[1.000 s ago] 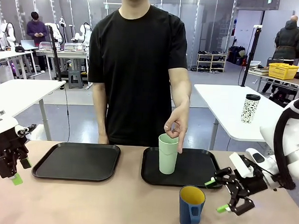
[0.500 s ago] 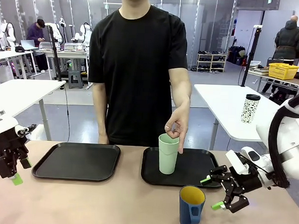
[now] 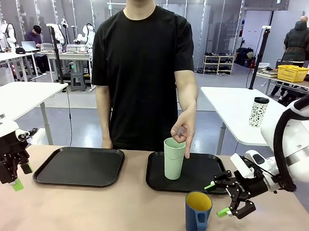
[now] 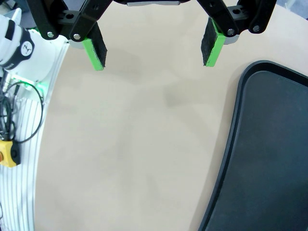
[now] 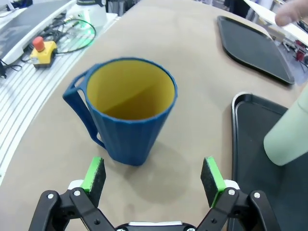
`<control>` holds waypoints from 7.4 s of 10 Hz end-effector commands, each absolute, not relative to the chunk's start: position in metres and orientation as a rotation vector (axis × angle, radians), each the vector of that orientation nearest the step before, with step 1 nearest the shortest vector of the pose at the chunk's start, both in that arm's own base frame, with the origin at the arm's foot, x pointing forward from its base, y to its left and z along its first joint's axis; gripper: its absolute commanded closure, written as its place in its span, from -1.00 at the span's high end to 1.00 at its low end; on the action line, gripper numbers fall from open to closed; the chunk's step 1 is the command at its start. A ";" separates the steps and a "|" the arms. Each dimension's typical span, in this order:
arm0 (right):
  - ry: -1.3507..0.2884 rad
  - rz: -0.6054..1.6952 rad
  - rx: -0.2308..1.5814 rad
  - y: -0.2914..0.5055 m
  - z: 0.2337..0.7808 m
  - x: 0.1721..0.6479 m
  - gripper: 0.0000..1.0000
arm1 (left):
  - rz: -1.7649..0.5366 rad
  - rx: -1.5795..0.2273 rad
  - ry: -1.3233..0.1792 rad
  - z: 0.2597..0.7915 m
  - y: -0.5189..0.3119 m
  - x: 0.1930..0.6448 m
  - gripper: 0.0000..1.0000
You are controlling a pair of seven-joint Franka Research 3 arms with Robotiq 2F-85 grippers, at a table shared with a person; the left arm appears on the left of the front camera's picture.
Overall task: Sort and store the cups by type.
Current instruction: Pick up the Handle plastic cup and place it into the empty Flat Tray.
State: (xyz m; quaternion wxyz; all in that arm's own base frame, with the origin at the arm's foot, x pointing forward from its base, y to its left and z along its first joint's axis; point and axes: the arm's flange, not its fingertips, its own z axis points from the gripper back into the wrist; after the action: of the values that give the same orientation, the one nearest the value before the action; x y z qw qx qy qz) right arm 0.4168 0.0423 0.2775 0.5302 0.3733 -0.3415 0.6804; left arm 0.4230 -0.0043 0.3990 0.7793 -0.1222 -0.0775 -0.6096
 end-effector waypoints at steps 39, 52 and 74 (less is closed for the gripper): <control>-0.765 1.774 1.427 0.114 0.219 0.428 0.70 | -1.322 -0.266 -0.174 0.399 -0.003 0.423 1.00; -1.058 1.520 1.205 0.126 0.344 0.423 0.08 | -1.322 -0.266 -0.174 0.399 -0.003 0.423 1.00; -1.210 1.365 1.245 0.383 0.279 0.466 0.58 | -1.322 -0.266 -0.174 0.399 -0.003 0.423 1.00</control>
State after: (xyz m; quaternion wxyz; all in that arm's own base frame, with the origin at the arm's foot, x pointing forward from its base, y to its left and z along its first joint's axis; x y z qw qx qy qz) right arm 0.4621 0.3669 0.2845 0.4548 0.5148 -0.4644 0.5590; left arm 0.4229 -0.0046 0.3988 0.7791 -0.1227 -0.0776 -0.6099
